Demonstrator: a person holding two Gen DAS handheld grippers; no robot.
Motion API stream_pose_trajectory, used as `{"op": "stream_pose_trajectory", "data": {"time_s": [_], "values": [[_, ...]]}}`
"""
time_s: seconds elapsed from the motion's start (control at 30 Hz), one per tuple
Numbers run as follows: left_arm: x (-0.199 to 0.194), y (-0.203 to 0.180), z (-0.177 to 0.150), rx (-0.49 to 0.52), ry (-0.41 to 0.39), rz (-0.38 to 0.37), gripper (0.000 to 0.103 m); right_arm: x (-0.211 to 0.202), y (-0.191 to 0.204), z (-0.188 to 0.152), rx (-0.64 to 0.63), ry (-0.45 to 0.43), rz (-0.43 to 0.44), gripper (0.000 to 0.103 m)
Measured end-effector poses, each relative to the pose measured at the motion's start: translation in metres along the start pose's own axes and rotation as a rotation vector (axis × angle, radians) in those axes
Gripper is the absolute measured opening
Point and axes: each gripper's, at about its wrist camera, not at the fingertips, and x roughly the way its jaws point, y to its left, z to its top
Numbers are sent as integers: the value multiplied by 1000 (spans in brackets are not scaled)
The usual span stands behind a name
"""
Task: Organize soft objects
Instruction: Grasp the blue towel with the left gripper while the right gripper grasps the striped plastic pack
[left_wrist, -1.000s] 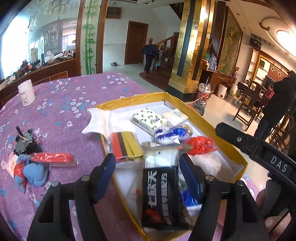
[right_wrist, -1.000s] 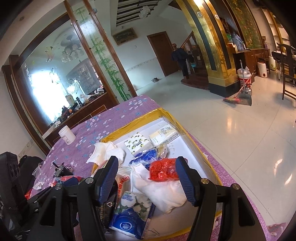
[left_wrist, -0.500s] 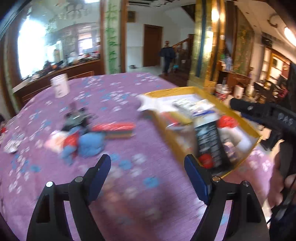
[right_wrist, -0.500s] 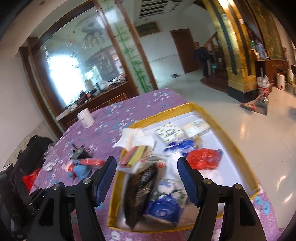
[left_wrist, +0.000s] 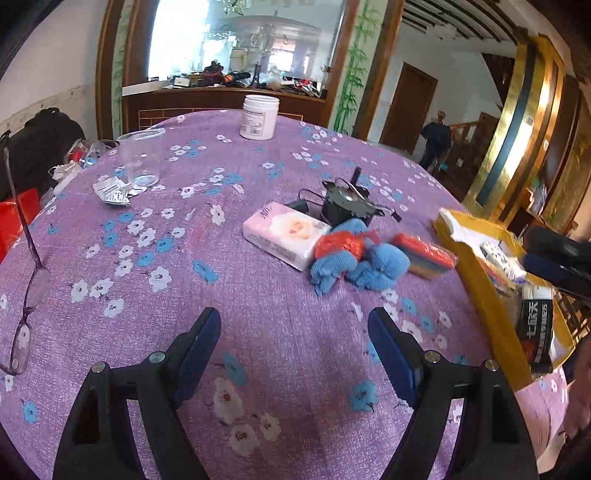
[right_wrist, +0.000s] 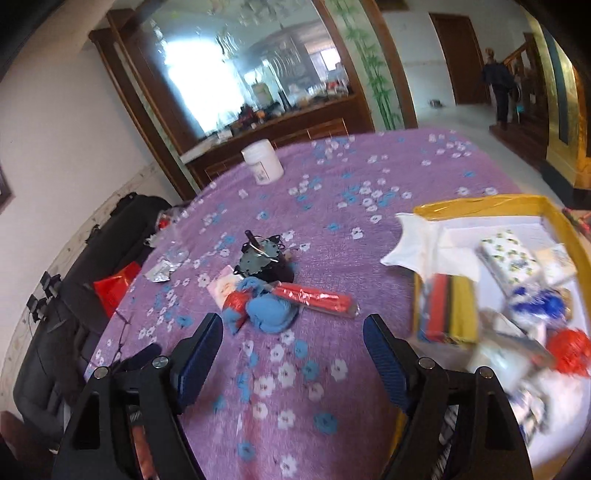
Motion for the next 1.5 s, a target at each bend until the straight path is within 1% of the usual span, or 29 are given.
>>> {"op": "stream_pose_trajectory", "data": {"time_s": [0.13,0.2,0.3,0.33,0.37,0.43,0.47,0.5,0.53,0.57,0.63,0.67,0.73,0.8,0.87,0.97,1.0,1.03,1.07,1.1,1.17,1.2,1.23,1.27,1.37,1.4,1.43,1.5], "values": [[0,1,-1,2,0,-5,81,54,-3,18,19,70,-55,82],[1,-1,-1,5,5,-6,81,77,-11,24,54,101,-43,82],[1,0,-1,6,0,-6,81,95,-21,23,92,142,-14,82],[1,0,-1,5,-1,-5,81,97,-20,21,94,153,12,82],[1,0,-1,3,-3,-4,81,98,-15,14,90,184,74,82],[0,1,-1,-5,-2,-7,81,94,-3,0,84,245,171,83],[1,2,-1,-9,-1,-7,81,89,6,-10,74,274,244,83],[1,4,0,-16,1,-8,81,83,15,-17,51,287,297,83],[1,5,0,-22,2,-12,81,75,22,-22,15,274,298,83],[1,7,0,-28,3,-16,81,69,24,-24,-9,255,276,83],[2,9,1,-41,9,-17,81,63,26,-22,-68,209,198,83],[3,9,1,-43,12,-19,81,64,25,-19,-96,188,127,83],[3,10,1,-47,10,-17,81,69,21,-17,-107,179,48,83],[3,10,1,-49,8,-16,81,78,17,-14,-83,193,39,82],[3,10,1,-49,9,-15,81,89,11,-11,-28,211,68,82],[4,10,2,-51,11,-16,81,104,9,-10,4,214,74,82],[4,11,2,-53,11,-15,81,106,10,-11,14,213,88,82],[3,12,2,-56,8,-14,81,109,13,-13,18,210,111,79],[3,12,2,-60,6,-15,81,109,19,-16,2,218,146,69],[2,13,1,-64,5,-15,81,111,27,-20,-25,247,194,64],[1,15,1,-74,1,-16,81,111,40,-30,-48,298,294,47],[1,16,2,-79,0,-15,81,108,44,-35,-59,312,345,41],[0,17,2,-86,-1,-16,81,103,46,-39,-73,307,365,30],[0,18,2,-95,0,-20,81,98,46,-40,-80,294,351,30],[1,22,2,-115,6,-30,81,77,40,-42,-128,204,238,26],[1,22,2,-116,7,-31,81,72,37,-42,-128,188,223,25],[0,22,2,-116,6,-30,81,67,34,-43,-126,173,215,22],[0,21,2,-111,5,-27,81,59,30,-44,-138,130,188,21]]}}
